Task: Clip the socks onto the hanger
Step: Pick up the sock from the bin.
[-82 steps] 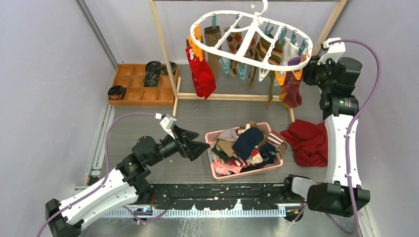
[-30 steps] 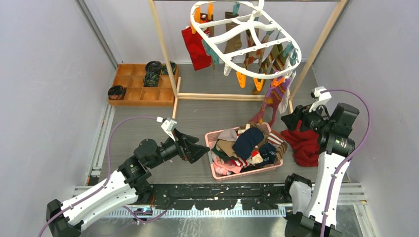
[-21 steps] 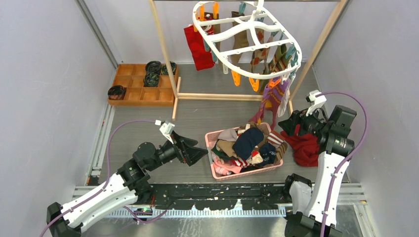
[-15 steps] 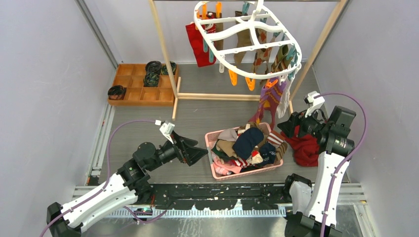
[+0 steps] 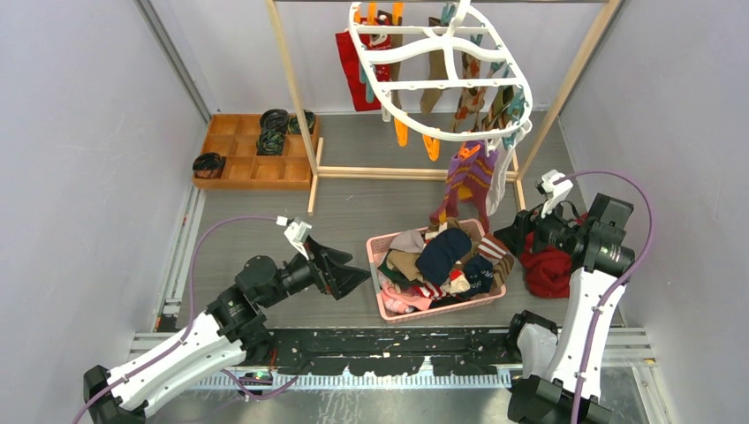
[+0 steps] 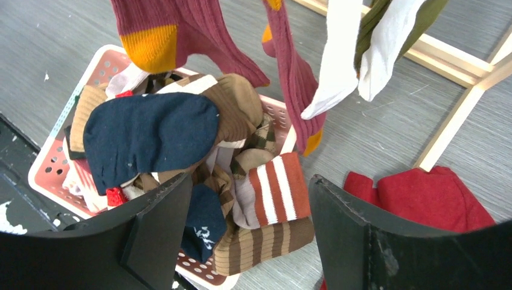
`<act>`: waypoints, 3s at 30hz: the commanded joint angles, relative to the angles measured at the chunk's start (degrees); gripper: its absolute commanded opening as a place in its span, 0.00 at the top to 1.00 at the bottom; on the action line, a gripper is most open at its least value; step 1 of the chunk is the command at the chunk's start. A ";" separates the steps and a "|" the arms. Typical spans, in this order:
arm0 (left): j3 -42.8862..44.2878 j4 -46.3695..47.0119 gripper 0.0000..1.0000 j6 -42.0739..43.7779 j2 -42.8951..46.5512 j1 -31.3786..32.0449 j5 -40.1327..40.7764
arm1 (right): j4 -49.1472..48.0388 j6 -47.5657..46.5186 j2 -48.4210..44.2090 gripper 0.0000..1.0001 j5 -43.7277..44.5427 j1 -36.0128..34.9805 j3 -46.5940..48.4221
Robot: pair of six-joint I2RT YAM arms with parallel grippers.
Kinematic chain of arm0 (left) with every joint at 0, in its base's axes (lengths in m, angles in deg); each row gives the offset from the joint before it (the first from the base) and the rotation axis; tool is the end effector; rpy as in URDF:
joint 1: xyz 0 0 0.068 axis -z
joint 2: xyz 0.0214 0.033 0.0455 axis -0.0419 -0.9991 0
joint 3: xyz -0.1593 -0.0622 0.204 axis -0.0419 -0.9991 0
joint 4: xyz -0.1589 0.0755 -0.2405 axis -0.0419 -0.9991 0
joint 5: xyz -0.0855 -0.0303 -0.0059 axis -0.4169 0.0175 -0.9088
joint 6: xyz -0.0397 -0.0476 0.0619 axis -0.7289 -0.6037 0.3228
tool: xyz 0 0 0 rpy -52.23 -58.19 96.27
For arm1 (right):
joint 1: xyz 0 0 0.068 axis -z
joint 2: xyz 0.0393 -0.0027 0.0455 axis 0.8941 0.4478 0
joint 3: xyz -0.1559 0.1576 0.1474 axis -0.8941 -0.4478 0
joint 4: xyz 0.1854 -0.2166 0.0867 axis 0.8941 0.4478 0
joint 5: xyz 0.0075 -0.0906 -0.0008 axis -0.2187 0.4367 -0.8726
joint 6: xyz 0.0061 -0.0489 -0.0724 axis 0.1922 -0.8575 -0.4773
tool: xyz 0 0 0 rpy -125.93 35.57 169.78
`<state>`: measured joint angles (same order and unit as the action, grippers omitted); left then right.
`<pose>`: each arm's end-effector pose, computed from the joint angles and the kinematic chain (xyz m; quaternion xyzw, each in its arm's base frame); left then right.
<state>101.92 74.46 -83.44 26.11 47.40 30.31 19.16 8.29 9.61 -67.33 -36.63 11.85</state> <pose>0.1388 -0.1831 0.2426 0.1089 0.7120 -0.5325 0.4447 0.2001 -0.0296 0.3061 -0.2206 0.8110 0.2049 0.5016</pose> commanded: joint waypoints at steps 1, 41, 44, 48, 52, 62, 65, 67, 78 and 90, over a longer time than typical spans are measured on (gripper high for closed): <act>1.52 2.04 0.00 1.34 0.01 -0.14 -0.22 | 3.64 -6.84 0.28 0.23 -3.35 0.39 1.08; 46.83 -35.15 0.00 -15.97 -13.77 -0.14 18.75 | -5.63 7.49 -1.47 0.06 -1.60 0.31 -0.88; 46.24 -33.40 0.00 -15.12 -13.54 -0.14 17.70 | -5.29 6.83 -1.27 0.06 -0.84 0.31 -0.94; 45.09 -31.29 0.00 -15.42 -14.27 -0.14 15.97 | -4.82 6.23 -1.34 0.06 -0.72 0.31 -0.86; 45.77 -31.74 0.00 -15.87 -15.09 -0.14 14.88 | -4.82 6.24 -1.59 0.06 -0.79 0.22 -0.86; 44.63 -28.68 0.00 -17.24 -14.07 -0.14 11.84 | -4.65 6.08 -1.67 0.05 -0.45 -0.13 -0.85; 43.57 -28.05 0.00 -18.30 -14.69 -0.14 10.70 | -4.88 6.07 -1.69 0.05 -0.41 -0.13 -0.97; 43.78 -28.31 0.00 -18.29 -14.64 -0.14 10.10 | -4.81 6.05 -1.51 0.05 -0.37 -0.13 -0.94; 39.79 -29.44 0.00 -14.27 -12.48 -0.14 14.49 | -2.98 4.82 -1.40 0.04 -3.53 -0.90 -0.58; 10.35 0.52 0.03 -4.38 -0.36 -0.14 1.07 | 19.73 -18.95 1.61 0.00 -10.38 -3.56 5.61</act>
<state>115.82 61.50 -90.87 23.05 47.35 36.89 26.72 2.76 9.12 -74.90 -38.40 12.63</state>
